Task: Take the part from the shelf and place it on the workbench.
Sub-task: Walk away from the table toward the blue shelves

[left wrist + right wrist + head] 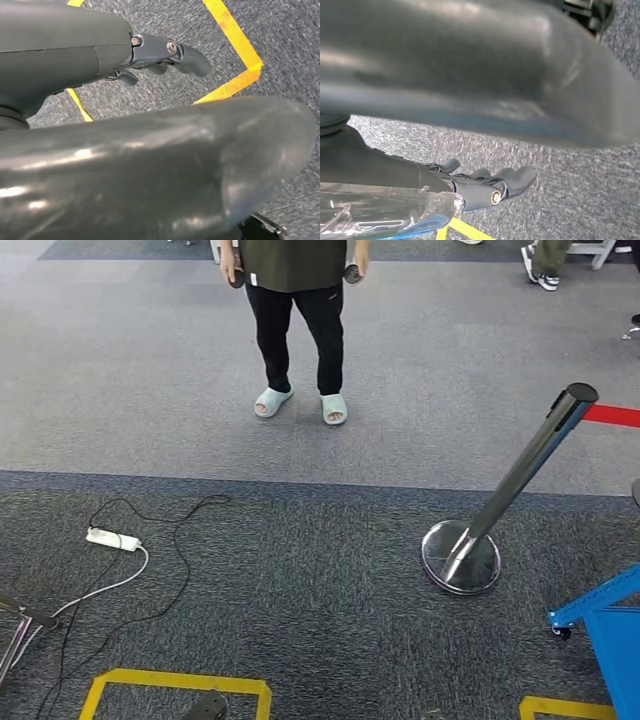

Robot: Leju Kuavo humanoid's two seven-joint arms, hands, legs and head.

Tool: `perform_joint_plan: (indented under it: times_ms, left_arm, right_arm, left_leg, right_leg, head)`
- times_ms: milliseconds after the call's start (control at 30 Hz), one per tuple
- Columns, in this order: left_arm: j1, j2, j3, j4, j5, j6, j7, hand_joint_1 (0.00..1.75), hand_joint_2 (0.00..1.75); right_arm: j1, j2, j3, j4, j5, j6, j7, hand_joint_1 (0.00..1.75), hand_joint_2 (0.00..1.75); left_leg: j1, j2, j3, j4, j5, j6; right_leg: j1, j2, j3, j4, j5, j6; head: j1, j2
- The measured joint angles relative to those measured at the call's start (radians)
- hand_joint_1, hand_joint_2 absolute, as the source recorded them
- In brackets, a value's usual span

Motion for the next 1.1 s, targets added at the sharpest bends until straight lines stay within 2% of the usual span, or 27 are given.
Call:
perform_joint_plan:
  times_ms: [33, 67, 133, 167, 233, 267, 300, 367, 400, 433, 467, 500, 533, 567, 600, 633, 700, 733, 767, 800, 833, 867, 933, 967, 1000, 1067, 1100]
  left_arm:
    - [-0.001, 0.003, -0.001, 0.000, -0.001, -0.006, 0.000, 0.00, 0.00]
    - [-0.002, 0.007, -0.002, 0.000, -0.001, -0.009, 0.000, 0.00, 0.00]
    - [-0.003, 0.013, -0.005, 0.000, 0.003, -0.011, 0.001, 0.00, 0.00]
    - [-0.002, 0.017, -0.005, 0.000, 0.008, -0.011, 0.003, 0.00, 0.00]
    - [0.003, 0.021, -0.006, 0.000, 0.017, -0.010, 0.008, 0.00, 0.00]
    - [0.005, 0.022, -0.005, 0.000, 0.020, -0.009, 0.009, 0.00, 0.00]
    - [0.006, 0.022, -0.005, 0.000, 0.022, -0.008, 0.009, 0.00, 0.00]
    - [0.005, 0.022, -0.005, 0.000, 0.025, -0.006, 0.009, 0.00, 0.00]
    - [0.004, 0.023, -0.005, 0.000, 0.026, -0.006, 0.009, 0.00, 0.00]
    - [0.003, 0.023, -0.005, 0.000, 0.025, -0.006, 0.008, 0.00, 0.00]
    - [0.002, 0.022, -0.005, 0.000, 0.022, -0.006, 0.006, 0.00, 0.00]
    - [0.001, 0.022, -0.005, 0.000, 0.017, -0.006, 0.004, 0.00, 0.00]
    - [0.000, 0.021, -0.005, 0.000, 0.013, -0.006, 0.002, 0.00, 0.00]
    - [-0.002, 0.021, -0.005, 0.000, 0.009, -0.005, 0.002, 0.00, 0.00]
    - [-0.003, 0.021, -0.005, 0.000, 0.006, -0.005, 0.006, 0.00, 0.00]
    - [-0.003, 0.021, -0.005, 0.000, 0.003, -0.005, 0.013, 0.00, 0.00]
    - [0.001, 0.021, -0.005, 0.000, 0.000, -0.007, 0.033, 0.00, 0.00]
    - [0.004, 0.022, -0.005, 0.000, 0.000, -0.009, 0.042, 0.00, 0.00]
    - [0.006, 0.022, -0.004, 0.000, 0.002, -0.010, 0.049, 0.00, 0.00]
    - [0.006, 0.022, -0.004, 0.000, 0.003, -0.011, 0.054, 0.00, 0.00]
    - [0.005, 0.022, -0.003, 0.000, 0.003, -0.011, 0.057, 0.00, 0.00]
    - [0.005, 0.021, -0.003, 0.000, 0.003, -0.012, 0.058, 0.00, 0.00]
    - [0.004, 0.021, -0.002, 0.000, 0.003, -0.012, 0.060, 0.00, 0.00]
    - [0.004, 0.021, -0.001, 0.000, 0.003, -0.013, 0.062, 0.00, 0.00]
    - [0.003, 0.021, -0.001, 0.000, 0.002, -0.013, 0.063, 0.00, 0.00]
    - [-0.001, 0.020, 0.000, 0.000, 0.000, -0.015, 0.068, 0.00, 0.00]
    - [-0.003, 0.020, 0.000, 0.000, -0.001, -0.016, 0.070, 0.00, 0.00]
  right_arm:
    - [0.000, 0.000, 0.000, 0.000, 0.000, 0.000, 0.000, 0.00, 0.00]
    - [0.001, 0.000, 0.000, 0.000, 0.000, 0.000, 0.000, 0.00, 0.00]
    - [0.000, 0.000, 0.001, 0.000, 0.001, -0.002, 0.001, 0.00, 0.00]
    - [-0.001, 0.000, 0.001, 0.000, 0.002, -0.002, 0.002, 0.00, 0.00]
    - [-0.004, 0.000, 0.003, 0.000, 0.005, -0.003, 0.003, 0.00, 0.00]
    - [-0.002, 0.000, 0.003, 0.000, 0.006, -0.004, 0.004, 0.00, 0.00]
    - [-0.001, 0.000, 0.003, 0.000, 0.007, -0.005, 0.004, 0.00, 0.00]
    - [0.001, 0.000, 0.003, 0.000, 0.009, -0.007, 0.004, 0.00, 0.00]
    - [0.001, 0.000, 0.004, 0.000, 0.010, -0.007, 0.004, 0.00, 0.00]
    - [-0.001, 0.000, 0.004, 0.000, 0.011, -0.007, 0.004, 0.00, 0.00]
    - [-0.001, 0.000, 0.004, 0.000, 0.011, -0.007, 0.004, 0.00, 0.00]
    - [-0.001, 0.000, 0.004, 0.000, 0.012, -0.008, 0.004, 0.00, 0.00]
    - [0.001, 0.000, 0.005, 0.000, 0.013, -0.008, 0.003, 0.00, 0.00]
    - [0.004, 0.000, 0.006, 0.000, 0.014, -0.008, 0.004, 0.00, 0.00]
    - [0.006, 0.000, 0.007, 0.000, 0.015, -0.008, 0.004, 0.00, 0.00]
    - [0.007, 0.000, 0.009, 0.000, 0.016, -0.007, 0.003, 0.00, 0.00]
    - [0.002, 0.000, 0.013, 0.000, 0.018, -0.006, -0.001, 0.00, 0.00]
    - [0.000, 0.000, 0.014, 0.000, 0.018, -0.005, -0.004, 0.00, 0.00]
    - [-0.001, 0.000, 0.016, 0.000, 0.018, -0.005, -0.005, 0.00, 0.00]
    - [0.000, 0.000, 0.017, 0.000, 0.018, -0.005, -0.006, 0.00, 0.00]
    - [0.002, 0.000, 0.018, 0.000, 0.019, -0.005, -0.006, 0.00, 0.00]
    - [0.003, 0.000, 0.019, 0.000, 0.019, -0.005, -0.006, 0.00, 0.00]
    - [0.001, 0.000, 0.020, 0.000, 0.021, -0.005, -0.004, 0.00, 0.00]
    - [-0.001, 0.000, 0.020, 0.000, 0.022, -0.004, -0.001, 0.00, 0.00]
    - [-0.002, 0.001, 0.021, 0.000, 0.024, -0.004, 0.003, 0.00, 0.00]
    - [-0.001, 0.001, 0.022, 0.000, 0.028, -0.004, 0.010, 0.00, 0.00]
    - [0.000, 0.001, 0.022, 0.000, 0.029, -0.004, 0.012, 0.00, 0.00]
  left_leg:
    - [0.002, 0.008, 0.003, -0.002, 0.000, -0.006]
    - [0.004, -0.001, 0.005, -0.001, -0.005, -0.013]
    - [0.009, -0.049, -0.015, 0.048, -0.043, -0.022]
    - [0.010, -0.078, -0.040, 0.102, -0.074, -0.023]
    - [0.009, -0.102, -0.107, 0.234, -0.130, -0.022]
    - [0.009, -0.105, -0.130, 0.273, -0.135, -0.021]
    - [0.009, -0.107, -0.137, 0.277, -0.119, -0.019]
    - [0.010, -0.125, -0.099, 0.182, -0.046, -0.015]
    - [0.012, -0.153, -0.069, 0.115, -0.014, -0.012]
    - [0.015, -0.178, -0.045, 0.059, 0.005, -0.011]
    - [0.016, -0.198, -0.031, 0.025, 0.011, -0.009]
    - [0.016, -0.206, -0.026, 0.009, 0.009, -0.006]
    - [0.016, -0.197, -0.024, 0.005, 0.009, -0.001]
    - [0.015, -0.185, -0.023, 0.002, 0.012, 0.006]
    - [0.015, -0.173, -0.022, -0.001, 0.014, 0.013]
    - [0.015, -0.158, -0.020, -0.003, 0.017, 0.020]
    - [0.011, -0.127, -0.018, -0.005, 0.016, 0.028]
    - [0.009, -0.109, -0.017, -0.005, 0.015, 0.029]
    - [0.007, -0.093, -0.016, -0.005, 0.013, 0.030]
    - [0.007, -0.078, -0.015, -0.004, 0.012, 0.030]
    - [0.007, -0.064, -0.012, -0.004, 0.009, 0.028]
    - [0.007, -0.051, -0.008, -0.004, 0.006, 0.026]
    - [0.002, -0.029, 0.001, -0.002, -0.003, 0.016]
    - [-0.001, -0.020, 0.005, -0.002, -0.008, 0.011]
    - [-0.003, -0.011, 0.008, -0.002, -0.010, 0.006]
    - [-0.002, 0.003, 0.014, -0.005, -0.012, -0.004]
    - [0.001, -0.010, 0.013, 0.001, -0.020, -0.010]
  right_leg:
    - [0.001, 0.014, -0.003, -0.001, 0.002, -0.008]
    - [0.000, 0.027, -0.004, -0.003, 0.004, -0.014]
    - [-0.003, 0.053, -0.005, -0.008, 0.008, -0.026]
    - [-0.004, 0.066, -0.005, -0.009, 0.010, -0.031]
    - [-0.003, 0.096, -0.007, -0.009, 0.011, -0.036]
    - [-0.002, 0.112, -0.008, -0.009, 0.011, -0.037]
    - [-0.002, 0.129, -0.007, -0.009, 0.012, -0.037]
    - [-0.003, 0.162, -0.006, -0.009, 0.015, -0.033]
    - [-0.003, 0.177, -0.007, -0.007, 0.016, -0.029]
    - [-0.002, 0.191, -0.010, -0.005, 0.018, -0.025]
    - [-0.003, 0.203, -0.015, -0.005, 0.020, -0.019]
    - [-0.004, 0.215, -0.019, -0.007, 0.022, -0.012]
    - [-0.006, 0.226, -0.025, -0.010, 0.026, -0.005]
    - [-0.008, 0.224, -0.029, -0.012, 0.028, 0.001]
    - [-0.007, 0.203, -0.036, -0.002, 0.021, 0.005]
    - [-0.006, 0.172, -0.052, 0.028, 0.003, 0.009]
    - [-0.005, 0.103, -0.107, 0.145, -0.060, 0.014]
    - [-0.005, 0.087, -0.139, 0.212, -0.089, 0.017]
    - [-0.006, 0.080, -0.160, 0.258, -0.104, 0.019]
    - [-0.006, 0.077, -0.163, 0.270, -0.100, 0.020]
    - [-0.006, 0.072, -0.145, 0.241, -0.079, 0.021]
    - [-0.005, 0.059, -0.108, 0.180, -0.048, 0.020]
    - [-0.001, 0.011, -0.033, 0.051, -0.006, 0.013]
    - [0.001, -0.003, -0.013, 0.015, 0.001, 0.006]
    - [0.003, -0.006, -0.006, 0.002, 0.001, -0.001]
    - [0.004, 0.020, -0.008, 0.000, 0.004, -0.017]
    - [0.003, 0.032, -0.009, -0.003, 0.006, -0.023]
  head:
    - [0.000, 0.000]
    - [-0.001, 0.000]
    - [-0.004, 0.000]
    - [-0.006, 0.000]
    - [-0.008, 0.000]
    - [-0.008, 0.000]
    - [-0.008, 0.000]
    - [-0.008, 0.000]
    - [-0.008, 0.000]
    - [-0.008, 0.000]
    - [-0.008, 0.000]
    - [-0.008, 0.000]
    - [-0.008, 0.000]
    - [-0.008, 0.000]
    - [-0.006, 0.000]
    - [-0.003, 0.000]
    - [0.000, 0.000]
    - [0.001, 0.000]
    - [0.000, 0.000]
    - [0.001, 0.000]
    - [0.001, 0.000]
    - [0.001, 0.000]
    - [0.000, 0.000]
    - [-0.001, 0.000]
    - [-0.003, 0.000]
    - [-0.005, 0.000]
    - [-0.005, 0.000]
